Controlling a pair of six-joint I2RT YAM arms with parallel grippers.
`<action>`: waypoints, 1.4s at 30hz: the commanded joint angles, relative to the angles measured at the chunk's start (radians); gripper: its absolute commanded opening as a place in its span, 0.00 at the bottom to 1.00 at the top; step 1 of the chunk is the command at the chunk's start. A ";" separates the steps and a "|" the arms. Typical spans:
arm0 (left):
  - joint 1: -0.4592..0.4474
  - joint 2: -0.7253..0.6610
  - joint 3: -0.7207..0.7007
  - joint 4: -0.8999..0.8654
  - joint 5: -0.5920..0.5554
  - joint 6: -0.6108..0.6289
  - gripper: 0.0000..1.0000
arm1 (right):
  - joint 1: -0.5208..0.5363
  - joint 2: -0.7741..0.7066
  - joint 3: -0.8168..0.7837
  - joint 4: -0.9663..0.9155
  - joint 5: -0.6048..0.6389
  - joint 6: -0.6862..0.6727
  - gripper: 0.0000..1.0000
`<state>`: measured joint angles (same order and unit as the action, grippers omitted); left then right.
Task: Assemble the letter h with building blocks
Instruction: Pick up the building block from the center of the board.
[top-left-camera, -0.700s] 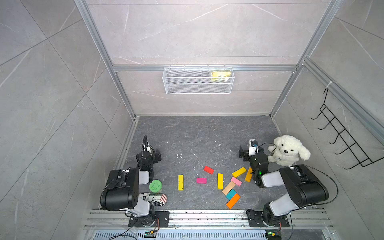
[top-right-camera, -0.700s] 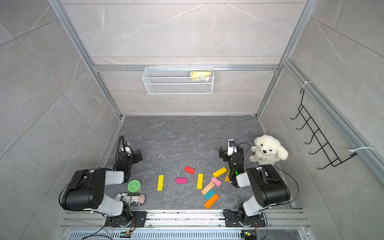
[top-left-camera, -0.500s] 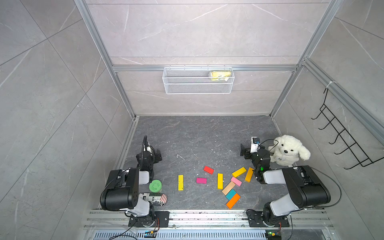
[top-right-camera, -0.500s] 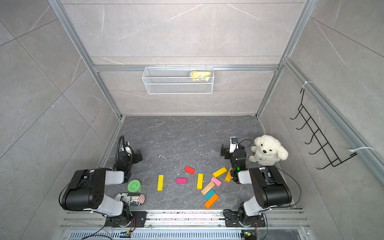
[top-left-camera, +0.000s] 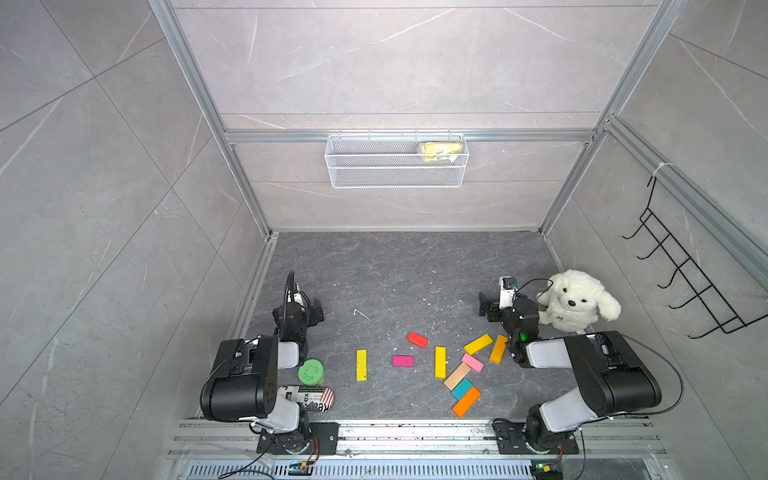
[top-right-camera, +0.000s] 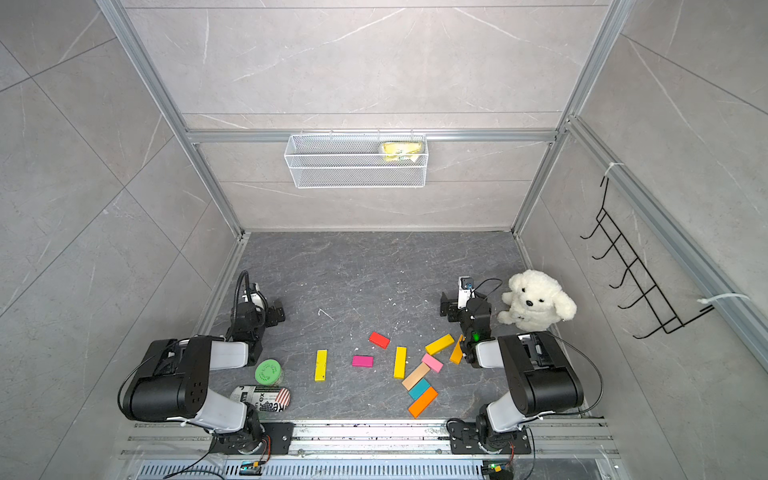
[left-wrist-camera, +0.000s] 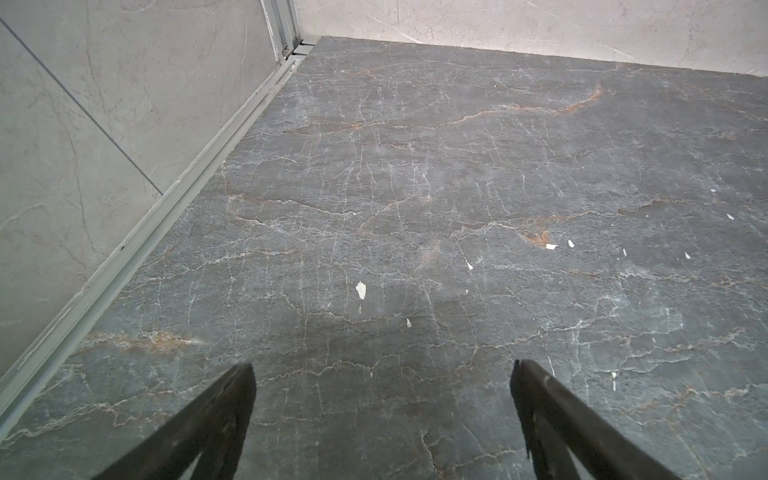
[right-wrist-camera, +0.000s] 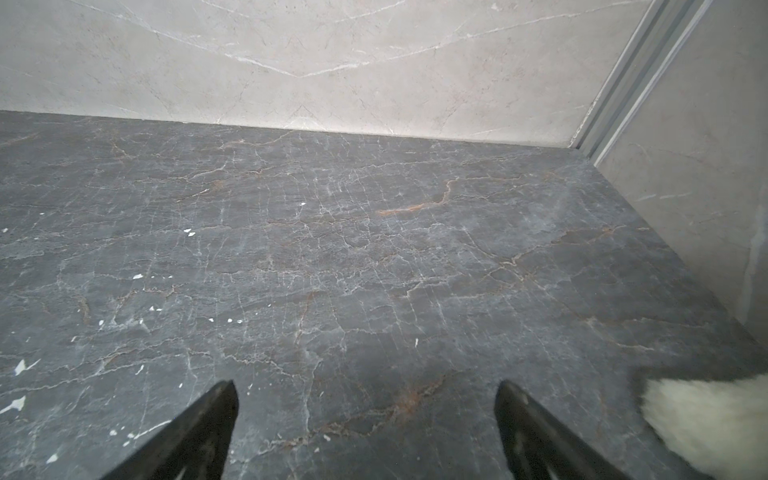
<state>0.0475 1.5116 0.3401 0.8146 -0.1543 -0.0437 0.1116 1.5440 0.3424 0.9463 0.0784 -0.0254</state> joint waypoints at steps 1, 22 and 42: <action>-0.005 -0.052 0.045 -0.044 -0.048 -0.004 1.00 | 0.002 -0.106 0.046 -0.165 0.115 0.043 1.00; -0.991 -0.336 0.515 -1.680 -0.234 -0.898 0.80 | 0.515 -0.489 0.652 -1.812 0.498 0.904 1.00; -0.807 0.040 0.471 -1.521 0.120 -0.845 0.62 | 0.711 -0.414 0.636 -1.824 0.242 0.861 0.41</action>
<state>-0.7780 1.5093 0.8047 -0.7399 -0.1272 -0.9329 0.7990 1.1248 0.9421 -0.8494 0.3138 0.8196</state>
